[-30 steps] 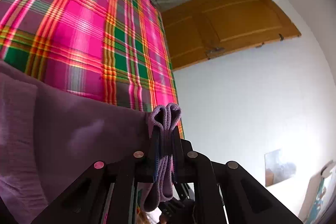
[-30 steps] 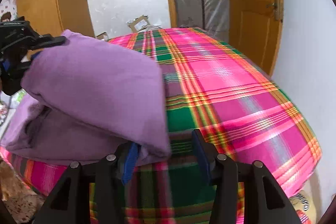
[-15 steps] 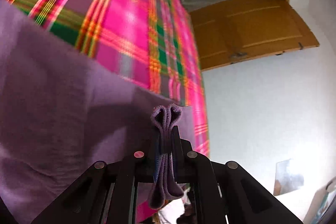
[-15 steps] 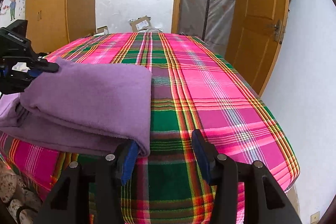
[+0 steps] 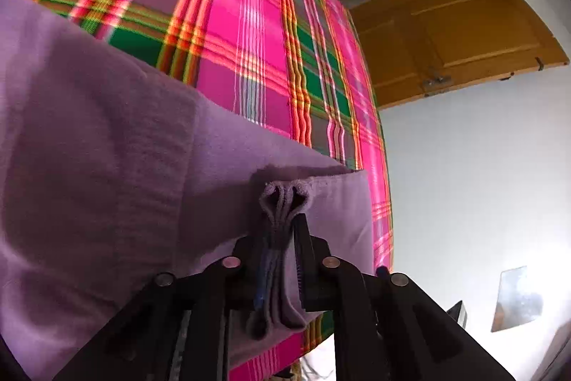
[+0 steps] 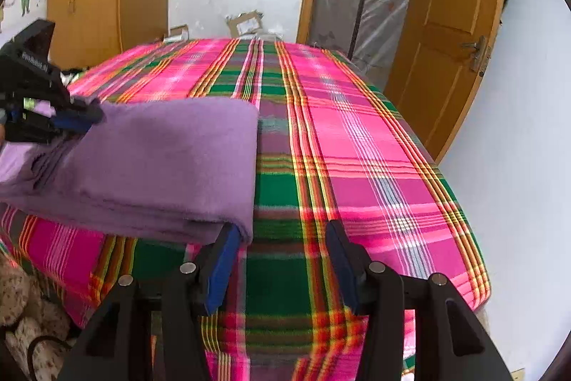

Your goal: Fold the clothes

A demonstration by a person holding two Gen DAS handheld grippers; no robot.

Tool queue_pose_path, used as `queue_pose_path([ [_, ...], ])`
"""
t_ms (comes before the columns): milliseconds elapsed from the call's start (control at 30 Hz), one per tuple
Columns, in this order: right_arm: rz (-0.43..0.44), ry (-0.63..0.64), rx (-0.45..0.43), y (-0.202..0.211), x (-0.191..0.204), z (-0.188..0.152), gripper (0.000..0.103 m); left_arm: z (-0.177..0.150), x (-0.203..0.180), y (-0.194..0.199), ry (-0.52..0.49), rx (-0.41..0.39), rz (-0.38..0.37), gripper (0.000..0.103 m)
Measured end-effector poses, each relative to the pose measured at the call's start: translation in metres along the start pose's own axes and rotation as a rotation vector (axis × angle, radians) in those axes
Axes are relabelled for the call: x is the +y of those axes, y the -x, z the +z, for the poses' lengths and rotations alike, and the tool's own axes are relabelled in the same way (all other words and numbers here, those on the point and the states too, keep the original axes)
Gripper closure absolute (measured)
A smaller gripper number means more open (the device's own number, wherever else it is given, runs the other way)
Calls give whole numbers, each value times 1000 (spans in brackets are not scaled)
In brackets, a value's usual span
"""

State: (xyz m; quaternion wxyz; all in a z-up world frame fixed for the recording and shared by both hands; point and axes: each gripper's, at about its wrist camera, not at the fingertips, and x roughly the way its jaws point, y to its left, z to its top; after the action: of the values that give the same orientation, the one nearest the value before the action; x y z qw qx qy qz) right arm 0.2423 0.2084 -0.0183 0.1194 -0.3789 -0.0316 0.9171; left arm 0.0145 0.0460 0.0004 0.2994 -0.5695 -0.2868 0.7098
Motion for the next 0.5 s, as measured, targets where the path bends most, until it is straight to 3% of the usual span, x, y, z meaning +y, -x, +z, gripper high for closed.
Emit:
queue_pose_path([
  [100, -38, -30, 6, 9, -10, 2, 60, 4, 6, 13, 7, -45, 13, 90],
  [267, 51, -105, -80, 30, -18, 16, 65, 4, -5, 27, -43, -99, -1, 90],
  [367, 119, -83, -88, 19, -3, 26, 70, 0, -24, 25, -121, -101, -19, 90],
  [500, 185, -39, -71, -1, 18, 28, 83, -15, -42, 7, -181, -17, -46, 90],
])
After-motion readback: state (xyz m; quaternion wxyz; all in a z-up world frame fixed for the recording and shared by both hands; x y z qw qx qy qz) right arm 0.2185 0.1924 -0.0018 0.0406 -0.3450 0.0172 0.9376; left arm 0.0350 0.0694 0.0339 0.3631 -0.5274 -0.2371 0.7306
